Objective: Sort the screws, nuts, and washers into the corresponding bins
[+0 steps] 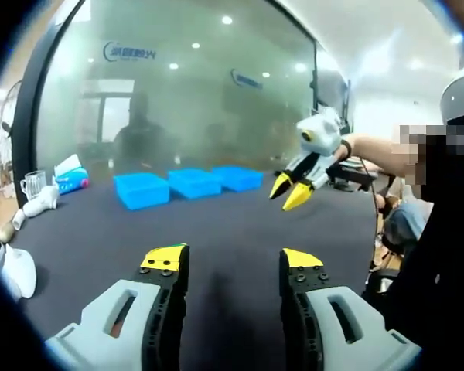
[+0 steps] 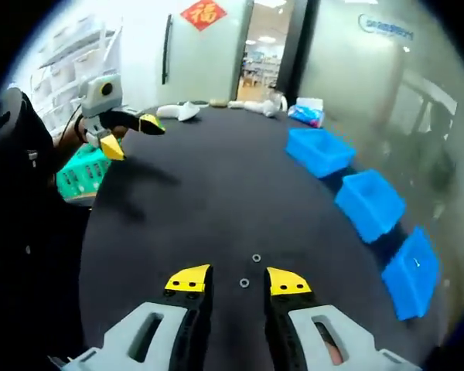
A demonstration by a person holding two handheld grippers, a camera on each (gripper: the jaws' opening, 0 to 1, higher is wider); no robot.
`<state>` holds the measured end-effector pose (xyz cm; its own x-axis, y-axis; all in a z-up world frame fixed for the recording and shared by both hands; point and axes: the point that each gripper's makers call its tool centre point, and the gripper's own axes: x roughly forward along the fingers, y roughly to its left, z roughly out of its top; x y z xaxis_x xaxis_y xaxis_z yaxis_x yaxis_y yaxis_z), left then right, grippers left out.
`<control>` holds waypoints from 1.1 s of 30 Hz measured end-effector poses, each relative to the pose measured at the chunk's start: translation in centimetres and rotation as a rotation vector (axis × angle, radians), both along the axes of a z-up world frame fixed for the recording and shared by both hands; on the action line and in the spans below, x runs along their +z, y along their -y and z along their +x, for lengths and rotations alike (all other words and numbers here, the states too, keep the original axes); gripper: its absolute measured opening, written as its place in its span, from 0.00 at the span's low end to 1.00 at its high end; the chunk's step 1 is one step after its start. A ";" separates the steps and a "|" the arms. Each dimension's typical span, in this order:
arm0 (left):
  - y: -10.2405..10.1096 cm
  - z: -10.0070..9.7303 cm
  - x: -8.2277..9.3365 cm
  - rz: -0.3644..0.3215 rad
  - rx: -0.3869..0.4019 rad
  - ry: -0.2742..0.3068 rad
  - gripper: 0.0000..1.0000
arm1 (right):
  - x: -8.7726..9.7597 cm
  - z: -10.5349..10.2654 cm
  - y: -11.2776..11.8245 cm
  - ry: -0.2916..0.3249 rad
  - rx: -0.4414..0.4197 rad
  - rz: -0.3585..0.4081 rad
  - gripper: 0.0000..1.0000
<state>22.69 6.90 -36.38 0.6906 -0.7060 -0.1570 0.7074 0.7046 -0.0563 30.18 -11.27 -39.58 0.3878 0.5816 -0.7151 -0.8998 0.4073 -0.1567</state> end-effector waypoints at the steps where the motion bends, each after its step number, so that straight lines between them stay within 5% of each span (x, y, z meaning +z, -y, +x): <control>1: -0.1 0.0 0.0 -0.001 0.002 0.000 0.46 | -0.4 0.2 0.0 -0.011 -0.001 -0.012 0.22; 15: -0.7 0.2 -0.1 -0.013 0.022 -0.006 0.46 | -3.5 1.9 -1.8 -0.084 0.045 -0.127 0.18; 33: -0.9 0.4 -0.5 -0.026 0.028 -0.017 0.46 | -4.5 2.2 -1.6 -0.173 -0.022 -0.118 0.08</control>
